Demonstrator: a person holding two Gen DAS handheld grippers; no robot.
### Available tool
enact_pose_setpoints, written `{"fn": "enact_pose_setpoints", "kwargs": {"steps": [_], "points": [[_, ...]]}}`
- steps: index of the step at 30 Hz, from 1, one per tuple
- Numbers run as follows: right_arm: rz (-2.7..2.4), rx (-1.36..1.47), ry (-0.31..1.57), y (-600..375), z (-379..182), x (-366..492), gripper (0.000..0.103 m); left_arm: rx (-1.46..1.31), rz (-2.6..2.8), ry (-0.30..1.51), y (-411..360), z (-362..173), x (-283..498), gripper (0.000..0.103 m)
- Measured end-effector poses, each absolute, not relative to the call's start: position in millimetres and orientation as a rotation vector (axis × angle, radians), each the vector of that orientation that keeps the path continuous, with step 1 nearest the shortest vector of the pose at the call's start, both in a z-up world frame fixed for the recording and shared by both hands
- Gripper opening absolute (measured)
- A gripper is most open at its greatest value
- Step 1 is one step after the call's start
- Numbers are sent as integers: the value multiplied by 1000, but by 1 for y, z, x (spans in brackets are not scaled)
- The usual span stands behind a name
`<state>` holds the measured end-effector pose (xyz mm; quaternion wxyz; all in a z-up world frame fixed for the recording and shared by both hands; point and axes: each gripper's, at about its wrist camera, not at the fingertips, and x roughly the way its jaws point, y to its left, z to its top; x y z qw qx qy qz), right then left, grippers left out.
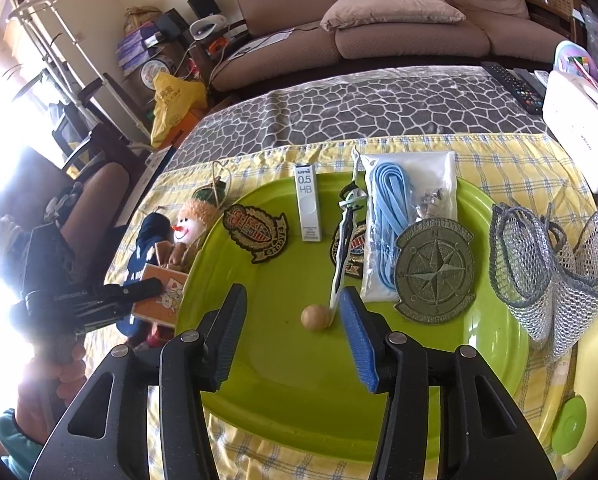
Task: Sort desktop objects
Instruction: 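Grasp the orange card box with the left tool while the right closes on the wooden ball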
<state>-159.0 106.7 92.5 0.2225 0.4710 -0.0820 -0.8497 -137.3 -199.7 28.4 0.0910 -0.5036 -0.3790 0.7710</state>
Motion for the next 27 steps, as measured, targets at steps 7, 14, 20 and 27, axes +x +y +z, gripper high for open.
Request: {"fn": "enact_pose_setpoints", "kwargs": {"steps": [7,14,20,27], "points": [[-2323,1375,-201,96,71,-165,54,-1432,2326,-1121,-206,53,-127,18],[-2357,1391,-89,78,58,-167,53,-1349,2240,-1292,-228,55,-121,18],[-2361,1415,-69,72,50,-170,52,-1469,2079,-1387,-237,16,-134,19],[-2391,1383,-118,76,61,-173,52,-1516,2364,-1137,-237,39,-133,17]]}}
